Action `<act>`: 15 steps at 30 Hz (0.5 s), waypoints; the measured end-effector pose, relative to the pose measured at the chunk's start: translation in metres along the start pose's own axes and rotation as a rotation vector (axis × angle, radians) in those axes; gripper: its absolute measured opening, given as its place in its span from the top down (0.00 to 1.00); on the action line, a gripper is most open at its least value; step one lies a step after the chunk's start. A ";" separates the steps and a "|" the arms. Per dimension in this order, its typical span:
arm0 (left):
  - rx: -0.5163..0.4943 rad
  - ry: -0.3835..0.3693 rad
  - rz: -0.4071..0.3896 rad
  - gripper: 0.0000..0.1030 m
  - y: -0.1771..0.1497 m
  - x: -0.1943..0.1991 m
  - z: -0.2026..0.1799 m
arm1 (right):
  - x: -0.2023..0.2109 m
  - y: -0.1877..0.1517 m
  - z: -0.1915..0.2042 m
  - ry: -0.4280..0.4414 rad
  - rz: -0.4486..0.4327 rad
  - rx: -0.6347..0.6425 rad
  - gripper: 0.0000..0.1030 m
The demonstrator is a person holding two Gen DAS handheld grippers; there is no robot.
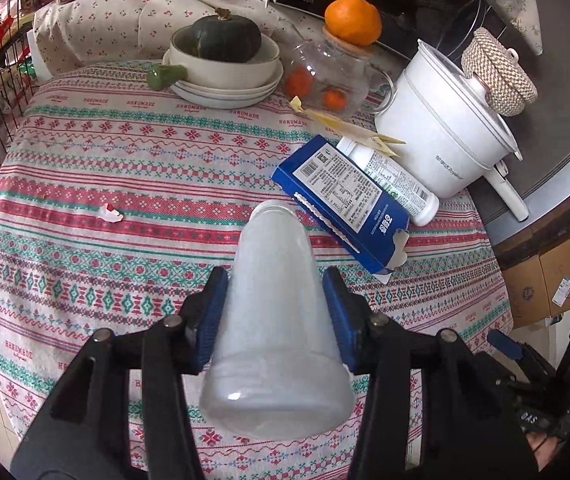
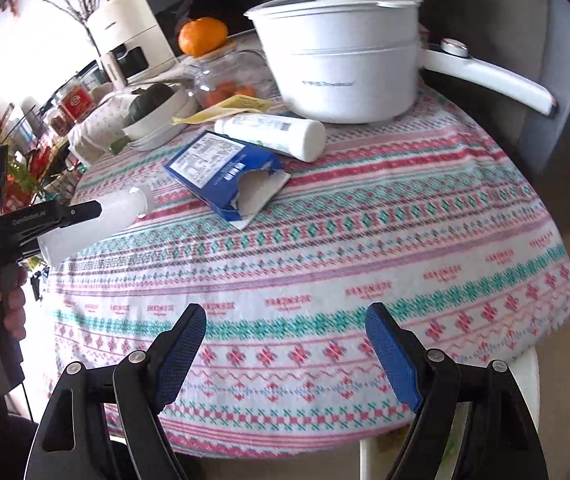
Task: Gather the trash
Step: 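Grasp the blue cardboard box with the right gripper while the left holds the white bottle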
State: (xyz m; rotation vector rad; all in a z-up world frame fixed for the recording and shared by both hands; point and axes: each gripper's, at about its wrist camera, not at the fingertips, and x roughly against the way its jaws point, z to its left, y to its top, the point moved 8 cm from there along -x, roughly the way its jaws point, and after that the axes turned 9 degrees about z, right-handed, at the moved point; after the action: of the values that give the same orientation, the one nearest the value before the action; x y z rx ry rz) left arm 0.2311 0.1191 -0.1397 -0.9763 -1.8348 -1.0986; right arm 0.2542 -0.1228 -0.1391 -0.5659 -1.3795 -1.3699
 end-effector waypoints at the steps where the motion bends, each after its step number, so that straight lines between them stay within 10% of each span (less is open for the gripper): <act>1: -0.010 -0.005 -0.008 0.51 -0.002 0.005 0.001 | -0.008 0.011 0.006 0.018 -0.004 0.008 0.19; 15: -0.025 -0.100 -0.059 0.51 0.001 0.036 0.008 | -0.112 0.098 0.030 0.243 -0.013 -0.131 0.38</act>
State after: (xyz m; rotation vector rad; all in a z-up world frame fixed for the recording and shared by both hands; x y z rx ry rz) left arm 0.2155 0.1344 -0.1100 -1.0137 -1.9451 -1.1287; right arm 0.3669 -0.0360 -0.1910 -0.4595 -1.1058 -1.4941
